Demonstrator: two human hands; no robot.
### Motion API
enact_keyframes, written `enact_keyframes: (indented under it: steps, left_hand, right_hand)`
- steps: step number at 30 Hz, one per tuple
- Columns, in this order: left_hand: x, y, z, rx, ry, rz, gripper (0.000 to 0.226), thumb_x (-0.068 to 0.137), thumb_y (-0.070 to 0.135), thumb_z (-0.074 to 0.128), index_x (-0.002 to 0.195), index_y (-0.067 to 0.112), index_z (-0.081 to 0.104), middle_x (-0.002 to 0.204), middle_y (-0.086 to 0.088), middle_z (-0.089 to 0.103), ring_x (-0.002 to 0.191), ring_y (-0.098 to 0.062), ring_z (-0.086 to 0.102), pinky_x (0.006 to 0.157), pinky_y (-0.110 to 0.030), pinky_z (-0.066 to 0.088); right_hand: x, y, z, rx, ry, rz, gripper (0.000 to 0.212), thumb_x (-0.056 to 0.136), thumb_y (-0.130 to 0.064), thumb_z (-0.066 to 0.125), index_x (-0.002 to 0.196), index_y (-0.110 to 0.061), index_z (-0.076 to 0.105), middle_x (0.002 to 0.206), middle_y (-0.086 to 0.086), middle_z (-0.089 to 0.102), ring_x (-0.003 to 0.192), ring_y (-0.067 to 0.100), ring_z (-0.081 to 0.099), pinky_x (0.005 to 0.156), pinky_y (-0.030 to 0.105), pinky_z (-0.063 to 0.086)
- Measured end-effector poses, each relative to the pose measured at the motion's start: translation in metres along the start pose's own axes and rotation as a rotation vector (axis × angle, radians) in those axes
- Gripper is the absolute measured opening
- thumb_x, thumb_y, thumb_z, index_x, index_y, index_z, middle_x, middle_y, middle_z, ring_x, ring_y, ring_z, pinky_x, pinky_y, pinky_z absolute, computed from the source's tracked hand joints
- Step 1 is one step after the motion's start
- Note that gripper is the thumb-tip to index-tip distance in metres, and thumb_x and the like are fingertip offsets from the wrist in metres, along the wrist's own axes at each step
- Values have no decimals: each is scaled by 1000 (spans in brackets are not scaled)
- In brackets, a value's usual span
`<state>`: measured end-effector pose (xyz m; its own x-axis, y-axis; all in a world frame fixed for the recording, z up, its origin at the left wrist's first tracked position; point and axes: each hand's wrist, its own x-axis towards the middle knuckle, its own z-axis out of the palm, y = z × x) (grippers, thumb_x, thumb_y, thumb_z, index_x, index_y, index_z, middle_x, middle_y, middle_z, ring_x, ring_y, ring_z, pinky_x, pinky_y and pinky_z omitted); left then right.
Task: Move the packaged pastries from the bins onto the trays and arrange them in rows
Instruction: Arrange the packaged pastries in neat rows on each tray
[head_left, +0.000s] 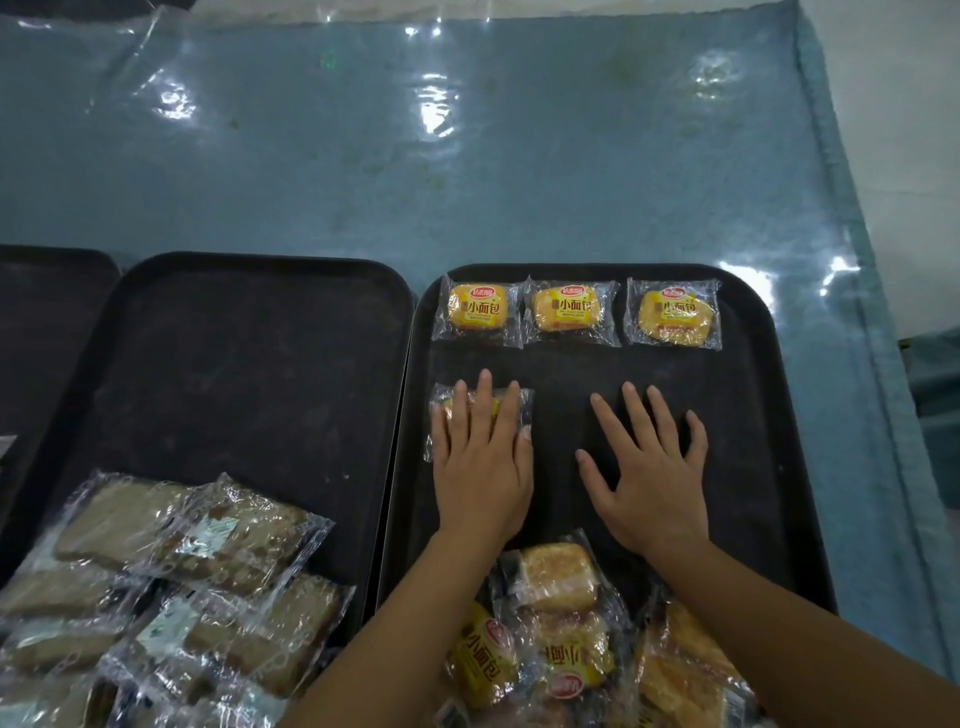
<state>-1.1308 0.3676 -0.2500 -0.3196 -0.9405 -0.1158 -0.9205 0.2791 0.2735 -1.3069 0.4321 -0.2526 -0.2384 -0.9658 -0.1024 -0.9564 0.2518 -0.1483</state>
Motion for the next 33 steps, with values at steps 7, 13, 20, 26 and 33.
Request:
enact_keyframes:
  steps: [7,13,20,26,33]
  left_hand:
    - [40,-18,-1,25,22,21,62,104,51,23,158,35,-3,166,-3,-18,151,-19,-22,122,-40,-12]
    - [45,-18,1,17,35,13,63,103,56,20,158,36,-3,166,-1,-18,151,-19,-23,122,-41,-13]
    - [51,-16,0,-63,70,-22,55,104,47,6,158,36,10,168,1,0,153,-18,-9,125,-41,-4]
    - [51,-15,4,-28,88,-25,56,106,44,12,159,33,0,168,-2,-4,154,-20,-9,125,-45,-2]
    - [49,-15,-1,-49,104,18,58,104,50,17,158,31,10,168,-1,1,153,-21,-10,124,-47,-3]
  right_hand:
    - [0,0,-2,11,-7,-2,66,94,-61,28,153,-34,25,162,4,23,151,25,11,118,58,9]
    - [0,1,-1,11,-3,-2,66,94,-61,27,153,-34,25,162,4,23,151,25,11,118,58,8]
    - [0,2,1,2,5,-6,65,94,-61,28,153,-34,26,162,5,24,151,26,12,118,58,9]
    - [0,1,2,-1,6,-5,65,94,-61,27,153,-34,25,162,4,24,151,26,12,118,59,8]
    - [1,3,3,11,7,-11,65,95,-62,26,154,-35,21,163,4,21,151,26,8,118,58,6]
